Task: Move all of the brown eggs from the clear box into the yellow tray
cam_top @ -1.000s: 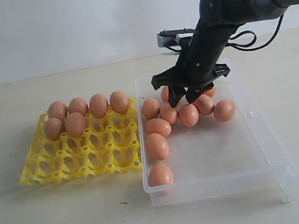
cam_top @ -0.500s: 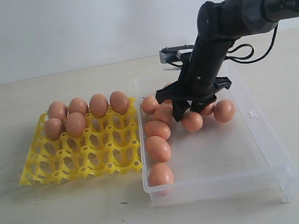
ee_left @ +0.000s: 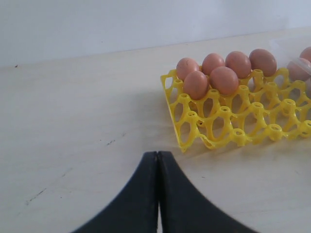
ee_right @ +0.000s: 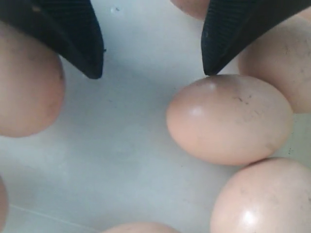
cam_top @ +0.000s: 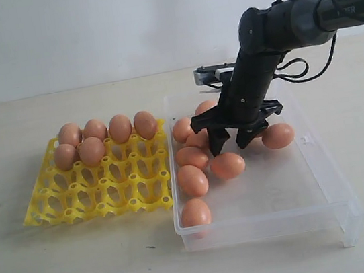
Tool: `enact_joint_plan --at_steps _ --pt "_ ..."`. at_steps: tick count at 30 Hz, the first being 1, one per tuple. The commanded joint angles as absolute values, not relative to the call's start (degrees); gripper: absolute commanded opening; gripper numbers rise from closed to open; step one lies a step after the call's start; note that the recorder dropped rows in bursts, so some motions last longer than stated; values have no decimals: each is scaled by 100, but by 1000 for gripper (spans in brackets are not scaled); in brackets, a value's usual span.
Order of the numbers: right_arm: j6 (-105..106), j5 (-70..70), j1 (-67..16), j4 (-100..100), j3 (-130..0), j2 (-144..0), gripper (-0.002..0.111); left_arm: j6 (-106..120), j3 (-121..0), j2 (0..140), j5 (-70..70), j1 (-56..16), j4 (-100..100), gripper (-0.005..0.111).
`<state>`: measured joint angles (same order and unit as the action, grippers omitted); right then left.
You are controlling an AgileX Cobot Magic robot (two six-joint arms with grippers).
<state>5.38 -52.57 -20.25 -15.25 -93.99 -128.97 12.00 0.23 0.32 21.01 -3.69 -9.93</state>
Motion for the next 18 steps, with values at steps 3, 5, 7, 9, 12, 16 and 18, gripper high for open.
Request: enact_joint_plan --at_steps 3,5,7,9,12,16,18 --pt "618 -5235 -2002 -1448 -9405 -12480 59 1198 0 0 2056 -393 -981 0" --pt "618 -5220 -2002 -1448 -9405 -12337 59 1198 0 0 2056 -393 -981 0" --pt "618 -5191 -2002 -1409 -9405 -12217 59 1198 0 0 2056 -393 -981 0" --pt "618 -5116 -2002 -1187 -9405 -12083 59 1198 0 0 2056 -393 -981 0" --pt "618 -5126 -2002 -629 -9405 -11907 59 1198 0 0 2056 -393 -981 0" --pt "592 -4959 -1951 -432 -9237 -11781 59 1198 0 0 2056 -393 -981 0" --pt "592 -4845 -1924 -432 -9175 -11792 59 1198 0 0 2056 -393 -981 0"
